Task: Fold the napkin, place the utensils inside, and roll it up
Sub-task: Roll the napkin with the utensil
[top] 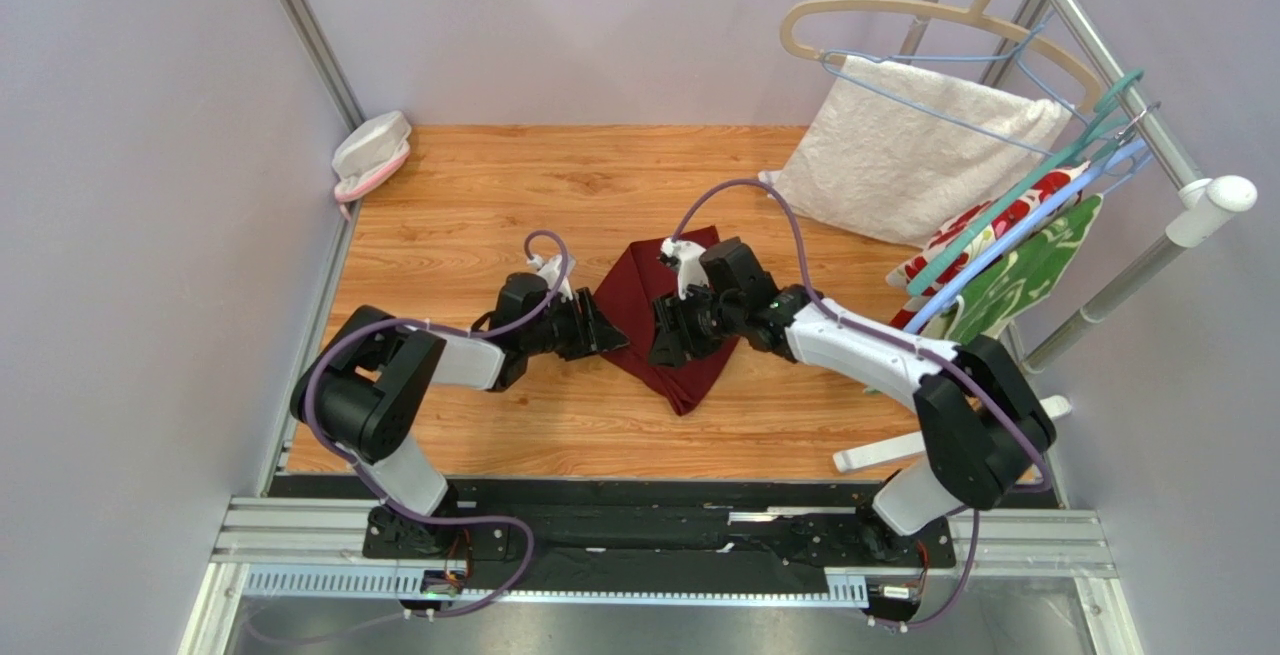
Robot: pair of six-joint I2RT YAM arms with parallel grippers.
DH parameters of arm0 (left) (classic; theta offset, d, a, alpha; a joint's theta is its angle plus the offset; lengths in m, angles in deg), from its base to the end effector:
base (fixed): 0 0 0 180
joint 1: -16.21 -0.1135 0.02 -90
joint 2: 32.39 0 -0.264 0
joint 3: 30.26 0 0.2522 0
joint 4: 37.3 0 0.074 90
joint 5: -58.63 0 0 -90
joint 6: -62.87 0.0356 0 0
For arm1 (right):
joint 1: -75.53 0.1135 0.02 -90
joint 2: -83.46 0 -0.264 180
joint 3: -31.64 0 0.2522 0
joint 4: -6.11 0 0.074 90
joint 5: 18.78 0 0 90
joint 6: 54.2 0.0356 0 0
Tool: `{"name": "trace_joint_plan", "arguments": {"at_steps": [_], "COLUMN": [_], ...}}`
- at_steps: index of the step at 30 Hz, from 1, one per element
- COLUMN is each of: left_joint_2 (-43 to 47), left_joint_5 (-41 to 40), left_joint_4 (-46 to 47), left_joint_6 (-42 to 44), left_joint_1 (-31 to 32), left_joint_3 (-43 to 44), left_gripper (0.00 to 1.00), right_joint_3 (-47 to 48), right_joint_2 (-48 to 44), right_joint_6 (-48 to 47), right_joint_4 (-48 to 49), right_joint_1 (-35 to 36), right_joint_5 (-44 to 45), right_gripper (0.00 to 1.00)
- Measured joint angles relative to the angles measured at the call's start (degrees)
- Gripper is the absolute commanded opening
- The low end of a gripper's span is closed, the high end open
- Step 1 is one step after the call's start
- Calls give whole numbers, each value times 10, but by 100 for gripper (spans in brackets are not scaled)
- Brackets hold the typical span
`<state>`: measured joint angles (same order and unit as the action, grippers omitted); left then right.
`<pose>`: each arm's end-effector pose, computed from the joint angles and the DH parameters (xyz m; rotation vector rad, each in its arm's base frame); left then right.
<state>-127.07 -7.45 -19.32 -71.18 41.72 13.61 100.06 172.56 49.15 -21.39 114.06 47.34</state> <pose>0.2559 -0.1381 0.1234 -0.1086 2.3153 -1.1163 0.2436 0.2124 0.2090 -0.7465 2.4103 0.8986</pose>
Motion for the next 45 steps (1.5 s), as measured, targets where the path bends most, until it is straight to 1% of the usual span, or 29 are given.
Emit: {"name": "trace_joint_plan", "arguments": {"at_steps": [4,9,15,18,19,21,22,23,26,28,32,37,40,41,45], "left_joint_2": [-3,-3,-3,-3,-3,-3,-3,-3,-3,-3,-3,-3,-3,-3,-3], "left_joint_5": [2,3,4,4,4,4,4,4,4,4,2,0,-1,-1,-1], "left_joint_4": [-16,-44,-66,-73,-75,-77,-79,-79,-83,-89,-108,-140,-150,-153,-159], "left_joint_6": [0,2,6,8,8,9,9,9,10,11,20,34,40,43,48], "left_joint_1": [0,0,0,0,0,0,0,0,0,0,0,1,2,2,2], "left_joint_3": [11,25,35,38,39,41,42,42,43,46,56,72,76,78,81], "left_gripper": [49,49,49,49,49,49,49,49,49,49,49,49,49,48,48], "right_joint_3": [-27,-46,-49,-48,-48,-48,-48,-48,-47,-45,-43,-43,-43,-43,-43], "right_joint_2": [-42,-45,-31,-6,2,18,22,24,25,25,25,22,14,11,11], "right_joint_6": [-24,-38,-48,-55,-58,-61,-64,-64,-69,-70,-70,-67,-65,-64,-57], "right_joint_4": [-19,-48,-58,-59,-60,-66,-68,-70,-73,-77,-83,-90,-92,-92,-89], "right_joint_1": [63,143,189,208,213,222,224,226,228,228,223,185,140,125,73], "right_joint_5": [104,226,314,349,358,372,375,379,388,389,375,310,252,236,165], "right_gripper": [62,62,62,59,58,47,40,30,19,17,20,24,22,20,19]}}
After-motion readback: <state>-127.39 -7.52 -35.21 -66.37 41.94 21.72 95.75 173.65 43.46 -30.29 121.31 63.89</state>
